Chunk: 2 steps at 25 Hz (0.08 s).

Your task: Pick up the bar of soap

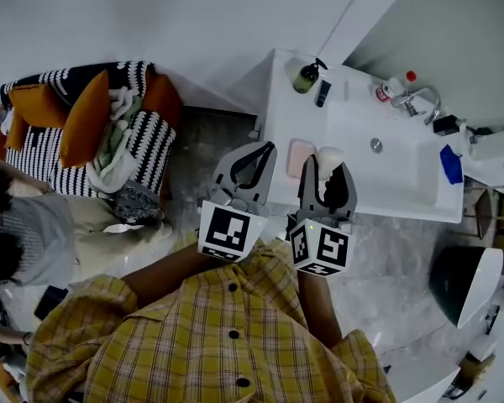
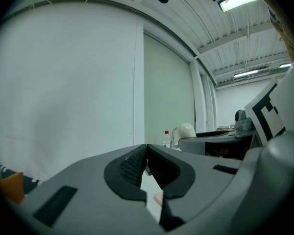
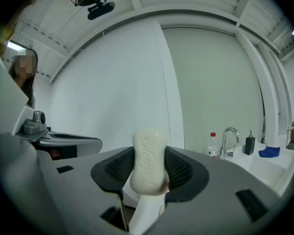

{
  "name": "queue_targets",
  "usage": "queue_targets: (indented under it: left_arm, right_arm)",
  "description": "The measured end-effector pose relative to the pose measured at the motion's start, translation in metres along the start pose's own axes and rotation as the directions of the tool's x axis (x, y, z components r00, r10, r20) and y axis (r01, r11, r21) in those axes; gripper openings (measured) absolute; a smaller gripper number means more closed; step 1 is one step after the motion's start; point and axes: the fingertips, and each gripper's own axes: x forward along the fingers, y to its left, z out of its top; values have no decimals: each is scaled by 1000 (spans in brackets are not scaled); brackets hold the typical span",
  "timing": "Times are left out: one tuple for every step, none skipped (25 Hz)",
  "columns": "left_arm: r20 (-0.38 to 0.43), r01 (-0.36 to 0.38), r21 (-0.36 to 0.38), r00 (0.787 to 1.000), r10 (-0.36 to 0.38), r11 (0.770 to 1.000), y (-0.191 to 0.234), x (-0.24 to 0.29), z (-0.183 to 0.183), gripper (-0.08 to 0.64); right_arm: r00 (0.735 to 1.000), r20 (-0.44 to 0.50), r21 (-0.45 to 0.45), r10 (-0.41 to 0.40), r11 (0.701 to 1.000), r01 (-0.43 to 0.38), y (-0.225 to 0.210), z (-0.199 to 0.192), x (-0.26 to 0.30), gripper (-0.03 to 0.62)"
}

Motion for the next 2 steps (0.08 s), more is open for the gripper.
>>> queue_targets:
  left_arm:
    - [1,0,1,1000,0,1000,-1,1,1,12]
    - [2,-1,2,1000,1,1000,-2,1,1,12]
  right_arm:
    - [1000,3,1,0,1000,0,-1,1,0,198]
    - [1000,5,2,1,1000,-1,-2,1,-1,198]
